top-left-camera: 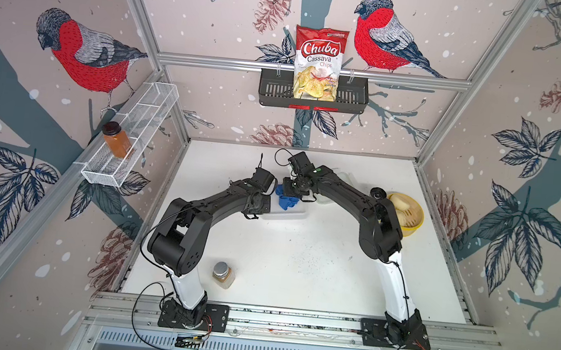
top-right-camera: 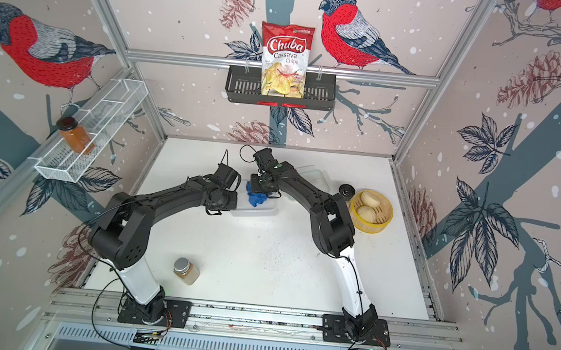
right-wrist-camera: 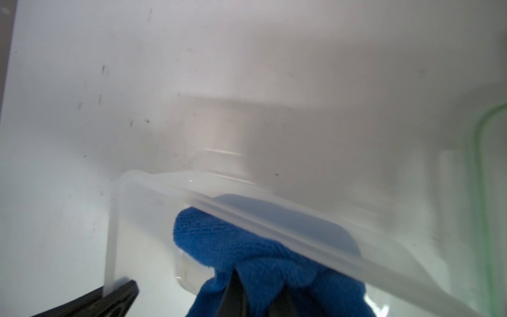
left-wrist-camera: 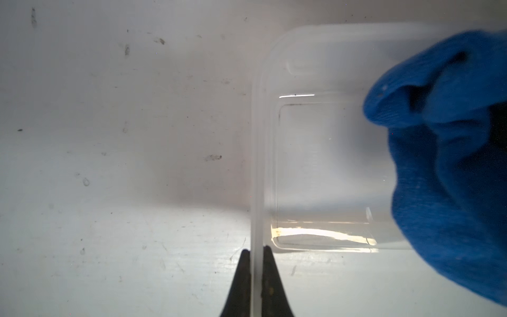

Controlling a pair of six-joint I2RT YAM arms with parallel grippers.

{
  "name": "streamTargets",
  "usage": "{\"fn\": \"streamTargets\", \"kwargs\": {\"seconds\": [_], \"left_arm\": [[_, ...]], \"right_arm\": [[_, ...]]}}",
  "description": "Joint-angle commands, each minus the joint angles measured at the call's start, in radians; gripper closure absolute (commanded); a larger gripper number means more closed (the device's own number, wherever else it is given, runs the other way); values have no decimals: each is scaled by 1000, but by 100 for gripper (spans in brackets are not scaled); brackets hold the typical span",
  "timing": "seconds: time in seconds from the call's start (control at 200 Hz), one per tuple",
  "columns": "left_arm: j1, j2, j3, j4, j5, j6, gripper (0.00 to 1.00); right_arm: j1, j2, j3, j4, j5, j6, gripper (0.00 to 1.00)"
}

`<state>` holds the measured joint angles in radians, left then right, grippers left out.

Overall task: Wipe the insides of the lunch boxes
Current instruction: Wipe the dirt inside the lunch box.

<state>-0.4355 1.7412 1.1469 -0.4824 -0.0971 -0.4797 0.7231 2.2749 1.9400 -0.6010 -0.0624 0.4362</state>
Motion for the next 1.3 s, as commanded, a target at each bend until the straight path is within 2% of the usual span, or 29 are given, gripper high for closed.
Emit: {"fn": "streamTargets", "kwargs": {"seconds": [0.0,0.075,0.16,0.36,0.435,0.54,0.735,0.91,0.97,1.056,1.296], "left_arm": [[0,3,6,-68,11,17,100],[0,-2,3,-70,10,17,100],[0,-6,3,-73,6,18,100],[-1,-10,7,-79,6,17,100],[0,-12,8,-81,7,16,100],[0,-15,11,-84,4,18,100],[0,-6,26,-93,2,25,100],[0,-6,29,-94,2,26,100],[-1,-12,27,-88,5,29,100],[0,-21,25,-75,15,34,100],[0,-54,-3,-9,114,59,100]], "right_arm": [[-13,-50,-59,33,151,21,100],[-7,-68,-83,63,154,34,100],[27,-34,-24,66,119,23,100],[126,253,429,-96,-33,5,100],[133,304,505,-118,-56,15,100],[111,255,409,-98,-31,18,100],[-11,8,-3,85,2,66,100],[-62,-79,-123,102,41,61,100],[-64,-95,-154,140,-4,53,100],[-54,-90,-170,200,-139,52,100],[13,4,-87,311,-381,76,100]]}}
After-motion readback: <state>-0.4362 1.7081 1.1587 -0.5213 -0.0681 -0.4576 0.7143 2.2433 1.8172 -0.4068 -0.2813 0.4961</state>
